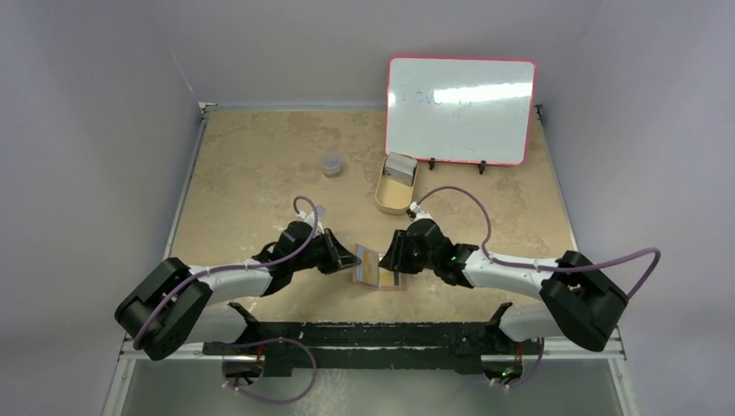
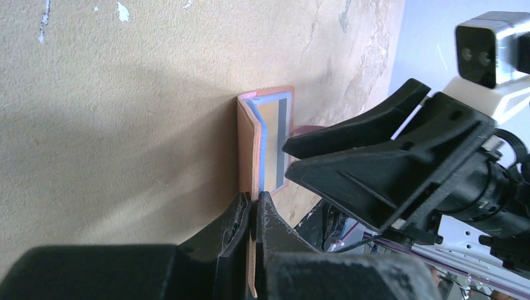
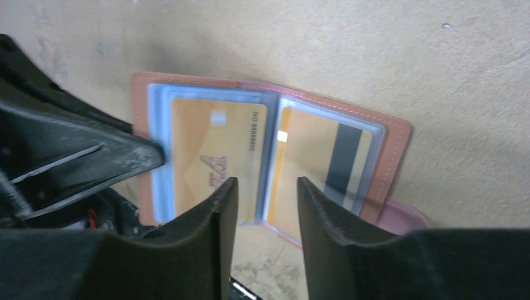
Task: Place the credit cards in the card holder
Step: Pick up the credit card from the storage box.
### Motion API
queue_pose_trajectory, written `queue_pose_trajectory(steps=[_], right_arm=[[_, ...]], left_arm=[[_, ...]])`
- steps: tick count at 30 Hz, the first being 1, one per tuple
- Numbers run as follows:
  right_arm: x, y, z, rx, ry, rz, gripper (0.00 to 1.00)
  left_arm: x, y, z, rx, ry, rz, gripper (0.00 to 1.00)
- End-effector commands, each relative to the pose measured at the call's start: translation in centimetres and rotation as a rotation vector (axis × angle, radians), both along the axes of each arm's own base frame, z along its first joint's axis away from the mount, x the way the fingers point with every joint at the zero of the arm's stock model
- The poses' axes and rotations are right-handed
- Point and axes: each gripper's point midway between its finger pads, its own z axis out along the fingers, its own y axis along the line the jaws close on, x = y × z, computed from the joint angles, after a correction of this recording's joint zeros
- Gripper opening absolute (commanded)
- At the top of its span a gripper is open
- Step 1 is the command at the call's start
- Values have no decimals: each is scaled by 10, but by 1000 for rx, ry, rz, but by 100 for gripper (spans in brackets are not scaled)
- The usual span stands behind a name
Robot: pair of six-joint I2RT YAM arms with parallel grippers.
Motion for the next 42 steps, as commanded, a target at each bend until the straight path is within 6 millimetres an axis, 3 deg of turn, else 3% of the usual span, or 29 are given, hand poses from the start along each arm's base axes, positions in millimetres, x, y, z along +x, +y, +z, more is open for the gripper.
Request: queue_pose_trajectory(steps=[1, 8, 19, 23, 34, 42], right_arm=[[-6, 15, 29, 91, -17, 37, 45], [-12, 32, 33, 83, -12, 72, 56], [-15, 59, 35, 63, -15, 107, 59], [-13, 59, 40, 56, -28, 98, 60], [-10, 49, 24, -24, -20, 64, 58], [-10, 50, 33, -8, -34, 69, 57]], left_arm=[[11, -7, 28, -43, -84, -2, 0], [14, -2, 36, -27, -85, 34, 0], [14, 2, 34, -3, -86, 44, 0], [14, 2, 32, 8, -81, 41, 0], [13, 3, 32, 11, -86, 40, 0], [11, 4, 34, 3, -86, 42, 0]])
